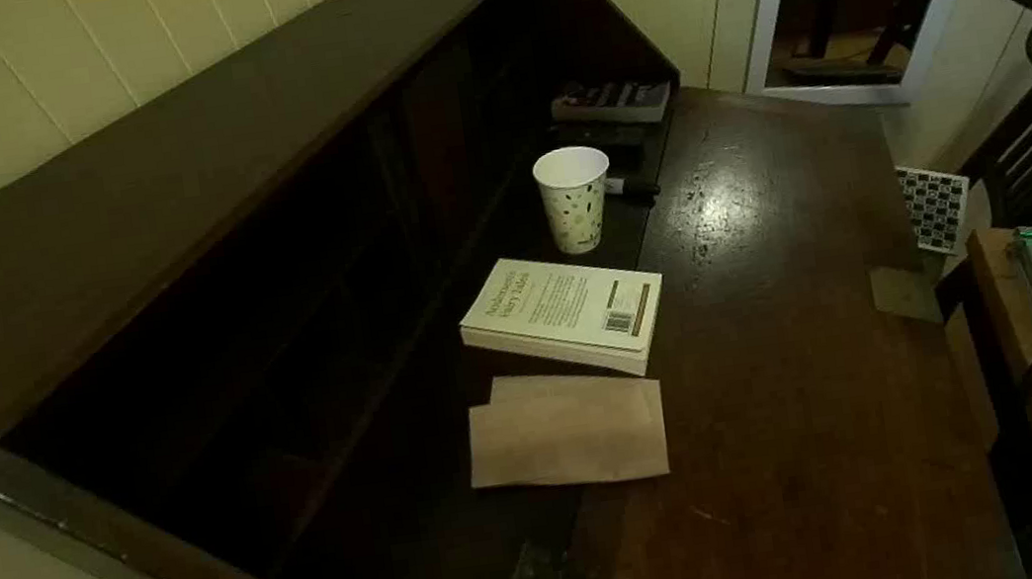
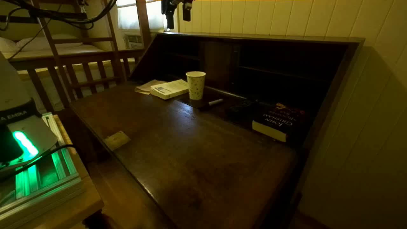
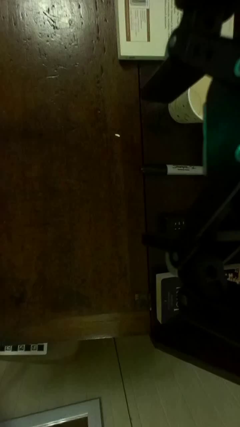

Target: Move the cup from the desk to the cabinet top

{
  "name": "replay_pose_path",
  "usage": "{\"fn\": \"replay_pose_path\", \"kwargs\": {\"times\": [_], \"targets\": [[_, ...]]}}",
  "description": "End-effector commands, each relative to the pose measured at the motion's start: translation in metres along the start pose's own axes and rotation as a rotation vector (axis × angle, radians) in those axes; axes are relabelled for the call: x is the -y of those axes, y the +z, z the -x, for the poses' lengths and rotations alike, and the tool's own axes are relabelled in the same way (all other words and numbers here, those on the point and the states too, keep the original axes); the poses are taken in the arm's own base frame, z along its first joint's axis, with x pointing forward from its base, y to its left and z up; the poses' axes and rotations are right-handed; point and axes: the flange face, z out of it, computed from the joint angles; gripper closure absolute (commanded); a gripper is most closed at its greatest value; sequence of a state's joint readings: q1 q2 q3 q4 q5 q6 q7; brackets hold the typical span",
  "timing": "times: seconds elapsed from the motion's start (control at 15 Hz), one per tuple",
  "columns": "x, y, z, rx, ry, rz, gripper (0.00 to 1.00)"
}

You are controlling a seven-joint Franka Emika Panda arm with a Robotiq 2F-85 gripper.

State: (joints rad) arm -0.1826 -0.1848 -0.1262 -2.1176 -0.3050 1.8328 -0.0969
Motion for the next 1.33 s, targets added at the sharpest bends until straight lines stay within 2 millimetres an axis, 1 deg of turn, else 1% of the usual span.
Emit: {"fn": "replay_pose_path", "kwargs": {"times": [0.0,0.53,0.73,0.87,1.13,1.27], "targets": [[0.0,-0.001,0.0,0.001,0.0,0.0,0.0],[0.0,-0.001,0.0,0.001,0.0,0.0,0.0],[0.008,0.018,-0.015,0.026,0.049,0.01,0.0],[0.017,0.033,-0.023,0.024,0.073,-0.003,0.0],[0.026,0.057,-0.041,-0.068,0.106,-0.067,0.0],[0.027,0.064,-0.046,-0.124,0.096,-0.101,0.0]]}}
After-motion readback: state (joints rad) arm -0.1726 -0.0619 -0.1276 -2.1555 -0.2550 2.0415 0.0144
